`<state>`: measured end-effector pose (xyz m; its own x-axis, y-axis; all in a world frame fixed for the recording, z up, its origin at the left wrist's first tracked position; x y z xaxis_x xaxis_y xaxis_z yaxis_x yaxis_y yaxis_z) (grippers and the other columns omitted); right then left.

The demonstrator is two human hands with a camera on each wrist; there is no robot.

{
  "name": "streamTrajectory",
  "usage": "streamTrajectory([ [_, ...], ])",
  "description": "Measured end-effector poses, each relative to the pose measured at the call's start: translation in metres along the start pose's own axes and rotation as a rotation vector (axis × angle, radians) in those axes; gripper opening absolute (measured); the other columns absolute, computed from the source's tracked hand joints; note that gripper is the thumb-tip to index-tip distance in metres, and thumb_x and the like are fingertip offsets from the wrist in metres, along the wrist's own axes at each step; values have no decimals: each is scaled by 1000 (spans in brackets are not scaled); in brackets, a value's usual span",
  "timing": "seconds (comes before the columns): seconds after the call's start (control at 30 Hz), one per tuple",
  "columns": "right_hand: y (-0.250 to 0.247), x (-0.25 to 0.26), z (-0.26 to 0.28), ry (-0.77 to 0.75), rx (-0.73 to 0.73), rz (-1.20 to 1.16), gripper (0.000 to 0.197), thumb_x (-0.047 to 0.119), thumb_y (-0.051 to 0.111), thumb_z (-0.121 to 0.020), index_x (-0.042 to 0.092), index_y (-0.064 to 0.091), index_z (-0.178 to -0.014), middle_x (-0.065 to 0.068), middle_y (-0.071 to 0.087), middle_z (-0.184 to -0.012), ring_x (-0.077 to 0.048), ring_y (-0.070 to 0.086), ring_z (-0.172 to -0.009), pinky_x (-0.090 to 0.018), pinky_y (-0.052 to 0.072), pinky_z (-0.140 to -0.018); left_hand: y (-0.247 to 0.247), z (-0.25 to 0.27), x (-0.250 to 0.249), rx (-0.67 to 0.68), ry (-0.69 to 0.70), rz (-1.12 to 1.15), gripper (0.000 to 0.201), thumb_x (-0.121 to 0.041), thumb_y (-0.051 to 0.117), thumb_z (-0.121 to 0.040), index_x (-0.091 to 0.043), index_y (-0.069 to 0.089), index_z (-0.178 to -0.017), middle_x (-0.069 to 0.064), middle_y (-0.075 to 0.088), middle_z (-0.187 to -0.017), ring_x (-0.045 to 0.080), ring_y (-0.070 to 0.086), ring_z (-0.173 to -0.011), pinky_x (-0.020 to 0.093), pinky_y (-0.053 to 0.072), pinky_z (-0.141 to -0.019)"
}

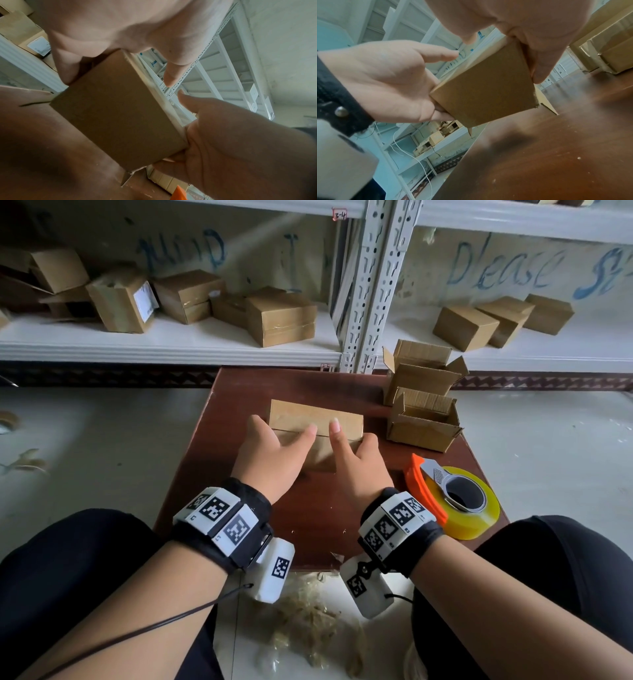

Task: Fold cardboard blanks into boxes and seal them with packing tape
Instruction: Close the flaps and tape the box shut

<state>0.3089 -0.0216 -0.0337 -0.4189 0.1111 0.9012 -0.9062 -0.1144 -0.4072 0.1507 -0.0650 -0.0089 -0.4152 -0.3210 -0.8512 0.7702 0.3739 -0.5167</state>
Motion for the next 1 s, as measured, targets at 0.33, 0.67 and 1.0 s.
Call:
streamTrajectory([
  [0.33,-8,5,-5,-26,-26,-3,81,79,33,-97,11,50,-138,6,60,-104,-16,59,-99,-35,48,-89,5,-2,2,-12,33,-48,56,-64,57,-94,-13,43,-111,2,62,-114,29,62,-106,43,51,-93],
  [0.67,-11,5,-5,-55,-31,116,72,78,32,-97,14,46,-126,5,61,-95,-12,62,-85,-37,52,-78,-5,-6,4,-103,148,-254,68,-80,49,-88,-13,47,-101,3,61,-91,31,61,-83,43,52,-71],
  [1.0,-28,0,-21,-29,-208,-172,62,55,23,-111,13,67,-101,1,64,-93,-16,60,-90,-30,41,-79,-15,-8,-6,-182,242,-142,62,-67,37,-102,-14,63,-119,2,71,-109,31,64,-104,42,53,-87],
])
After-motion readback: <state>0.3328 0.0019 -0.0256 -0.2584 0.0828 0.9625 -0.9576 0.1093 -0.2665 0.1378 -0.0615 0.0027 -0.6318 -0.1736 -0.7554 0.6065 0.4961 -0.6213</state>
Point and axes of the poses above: each hand's wrist, its own z-axis away from the middle knuckle, its own y-axis out of the palm, x = y × z, the point moved 4 cm from there along -z, towards the middle knuckle
